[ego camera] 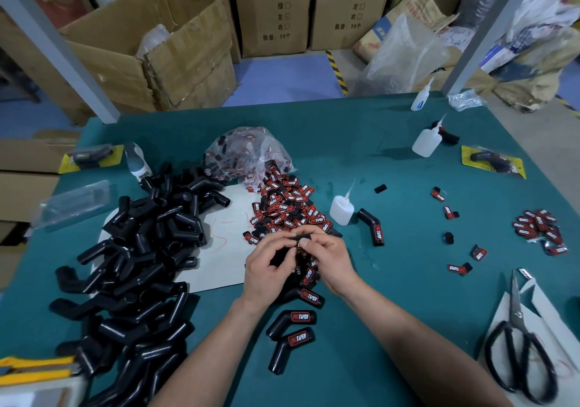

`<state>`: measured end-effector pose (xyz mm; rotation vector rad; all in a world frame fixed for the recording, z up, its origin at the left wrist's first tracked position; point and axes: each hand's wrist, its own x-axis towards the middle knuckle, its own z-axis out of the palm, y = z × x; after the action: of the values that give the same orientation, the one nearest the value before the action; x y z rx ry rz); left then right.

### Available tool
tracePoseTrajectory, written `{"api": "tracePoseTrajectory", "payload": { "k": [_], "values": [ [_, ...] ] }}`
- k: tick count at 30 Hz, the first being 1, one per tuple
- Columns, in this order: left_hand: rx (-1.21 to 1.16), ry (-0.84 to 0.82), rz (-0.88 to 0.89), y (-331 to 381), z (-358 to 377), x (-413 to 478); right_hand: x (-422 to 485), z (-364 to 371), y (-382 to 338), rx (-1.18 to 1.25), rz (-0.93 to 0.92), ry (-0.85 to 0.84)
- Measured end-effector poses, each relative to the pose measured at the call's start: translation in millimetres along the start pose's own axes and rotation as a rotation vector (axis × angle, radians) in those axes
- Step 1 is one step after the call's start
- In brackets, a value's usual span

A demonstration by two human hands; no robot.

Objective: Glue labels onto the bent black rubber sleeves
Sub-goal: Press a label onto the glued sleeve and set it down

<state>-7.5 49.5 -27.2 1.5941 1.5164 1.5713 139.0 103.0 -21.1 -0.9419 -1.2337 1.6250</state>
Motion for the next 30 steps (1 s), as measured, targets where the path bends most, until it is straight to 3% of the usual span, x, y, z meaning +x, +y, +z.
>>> {"api": "tracePoseTrajectory", "payload": {
  "k": [10, 18, 30],
  "values": [
    [-0.061, 0.022, -0.014, -2.9, -0.3, 3.0, 2.0, 0.1, -6.5, 0.066, 0.067, -0.013],
    [-0.099, 0.032, -0.042, 0.0, -0.2, 2.8, 0.4, 1.8, -11.9, -0.009, 0.003, 0.051],
    [-0.282, 0.073, -0.227, 6.3, -2.3, 6.6, -0.2, -2.0, -15.7, -0.139, -0.125, -0.083]
  ]
}}
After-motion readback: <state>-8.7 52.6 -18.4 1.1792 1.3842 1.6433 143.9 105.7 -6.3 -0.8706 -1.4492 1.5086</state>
